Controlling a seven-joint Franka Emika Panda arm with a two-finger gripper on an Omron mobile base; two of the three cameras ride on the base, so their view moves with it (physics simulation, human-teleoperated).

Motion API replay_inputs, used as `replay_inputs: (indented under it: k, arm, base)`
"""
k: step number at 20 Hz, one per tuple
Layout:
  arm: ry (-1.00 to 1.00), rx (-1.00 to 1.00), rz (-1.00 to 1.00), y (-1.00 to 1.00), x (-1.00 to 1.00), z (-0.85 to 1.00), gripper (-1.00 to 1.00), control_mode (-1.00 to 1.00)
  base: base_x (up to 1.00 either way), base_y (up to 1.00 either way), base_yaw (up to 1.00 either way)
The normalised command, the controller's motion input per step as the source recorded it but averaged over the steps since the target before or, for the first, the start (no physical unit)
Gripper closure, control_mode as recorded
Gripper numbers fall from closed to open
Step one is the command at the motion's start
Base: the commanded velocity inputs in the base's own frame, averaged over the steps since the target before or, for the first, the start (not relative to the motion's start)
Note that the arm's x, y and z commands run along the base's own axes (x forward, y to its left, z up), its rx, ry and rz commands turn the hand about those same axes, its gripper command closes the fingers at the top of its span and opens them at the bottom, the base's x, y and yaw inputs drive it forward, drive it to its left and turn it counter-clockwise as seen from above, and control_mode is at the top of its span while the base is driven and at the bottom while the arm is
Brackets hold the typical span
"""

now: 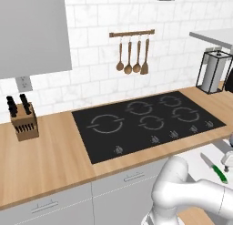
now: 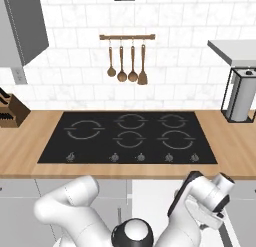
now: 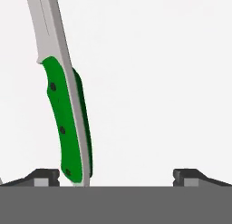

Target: Pick up the knife from the drawer and place it on the cutting board. Then place the meat from the plate to the cutting board.

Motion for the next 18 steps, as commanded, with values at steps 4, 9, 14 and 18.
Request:
replay_inputs:
  k: [4, 9, 14, 18]
  arm:
    - [-0.01, -0.18, 0.01, 0.15, 0.21, 0.0, -1.0, -1.0]
    - [0.0, -0.24, 0.0, 0.22, 0.07, 0.0, -1.0, -1.0]
    - [0.0, -0.15, 0.0, 0.04, -0.02, 0.0, -1.0, -1.0]
    - [0.0, -0.01, 0.0, 0.01, 0.0, 0.0, -1.0, -1.0]
  base:
    - [0.0, 0.0, 0.0]
    - [0.0, 0.0, 0.0]
    - [0.0, 0.0, 0.0]
    - [0.0, 0.0, 0.0]
